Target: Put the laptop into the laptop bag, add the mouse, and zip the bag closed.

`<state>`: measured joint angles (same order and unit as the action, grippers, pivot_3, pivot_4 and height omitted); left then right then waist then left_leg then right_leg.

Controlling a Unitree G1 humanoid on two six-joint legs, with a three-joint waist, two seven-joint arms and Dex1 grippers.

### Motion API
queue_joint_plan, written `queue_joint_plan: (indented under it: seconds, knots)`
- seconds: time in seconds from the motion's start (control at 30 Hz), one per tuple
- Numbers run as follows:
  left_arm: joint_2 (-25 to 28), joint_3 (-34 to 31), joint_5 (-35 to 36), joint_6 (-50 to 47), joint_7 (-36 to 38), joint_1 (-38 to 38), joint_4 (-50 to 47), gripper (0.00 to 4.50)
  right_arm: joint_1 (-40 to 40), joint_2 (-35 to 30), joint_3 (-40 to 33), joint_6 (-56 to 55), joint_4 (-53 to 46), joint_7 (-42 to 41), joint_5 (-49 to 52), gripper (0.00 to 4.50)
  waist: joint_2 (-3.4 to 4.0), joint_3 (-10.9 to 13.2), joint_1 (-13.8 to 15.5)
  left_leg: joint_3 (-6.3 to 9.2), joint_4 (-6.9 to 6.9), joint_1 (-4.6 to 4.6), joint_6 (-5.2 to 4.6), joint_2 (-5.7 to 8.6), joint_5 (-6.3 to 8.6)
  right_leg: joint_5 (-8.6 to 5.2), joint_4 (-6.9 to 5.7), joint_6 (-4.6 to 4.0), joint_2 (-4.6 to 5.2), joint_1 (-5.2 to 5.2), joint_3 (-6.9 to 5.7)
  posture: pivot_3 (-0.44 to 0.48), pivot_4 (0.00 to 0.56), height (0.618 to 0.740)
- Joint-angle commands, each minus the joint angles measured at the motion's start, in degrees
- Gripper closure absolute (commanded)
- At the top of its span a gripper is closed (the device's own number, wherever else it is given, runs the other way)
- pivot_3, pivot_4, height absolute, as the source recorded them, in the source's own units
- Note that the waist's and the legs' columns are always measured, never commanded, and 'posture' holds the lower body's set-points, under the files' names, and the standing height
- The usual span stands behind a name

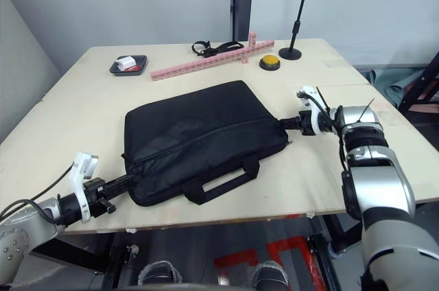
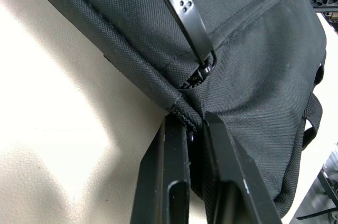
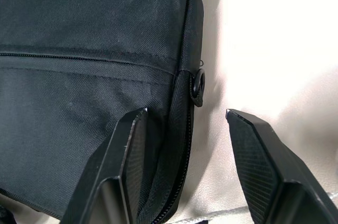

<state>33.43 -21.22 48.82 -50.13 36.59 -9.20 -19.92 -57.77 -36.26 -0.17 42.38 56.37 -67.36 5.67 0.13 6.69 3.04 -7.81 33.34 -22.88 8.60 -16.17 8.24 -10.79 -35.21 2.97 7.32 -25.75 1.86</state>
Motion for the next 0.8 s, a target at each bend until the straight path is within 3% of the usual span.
queue_joint_plan:
  seconds: [0.03,0.2,0.43,0.8]
  knots:
    - [0.95,-0.16,-0.97,-0.03,-1.03,-0.56,-0.38,4.5,-1.34,0.04,-0.99,1.24,-0.22,-1.31,1.8,2.84,0.0,0.0,-0.02,0.0,0.0,0.0,0.0,0.0,0.0,0.0,0.0,0.0,0.0,0.0,0.0,0.0,0.15,0.74]
    - [0.85,-0.3,-0.68,-0.18,-1.33,-0.86,-0.91,4.5,-1.09,-0.47,-1.12,2.41,-0.98,-1.99,3.05,4.49,0.0,-0.02,-0.03,0.0,0.02,0.01,0.0,0.0,0.0,0.0,-0.02,0.0,0.0,0.01,0.0,0.0,0.15,0.74]
    - [2.04,-1.74,0.25,-0.77,-1.26,-1.23,-1.32,4.5,1.94,-1.42,-1.51,6.53,-6.07,-2.63,5.43,4.49,0.0,-0.02,0.04,0.01,0.0,-0.01,0.0,0.0,0.0,0.0,0.02,0.0,0.0,0.01,-0.01,0.0,0.15,0.74]
    - [7.57,-1.24,-0.81,-0.82,2.79,0.84,2.91,4.5,13.96,-3.64,-4.72,21.15,-28.3,0.84,14.16,4.49,-0.01,-0.04,0.72,0.02,-0.01,0.04,0.01,0.0,0.0,0.0,0.02,0.0,-0.01,0.03,0.0,0.0,0.15,0.74]
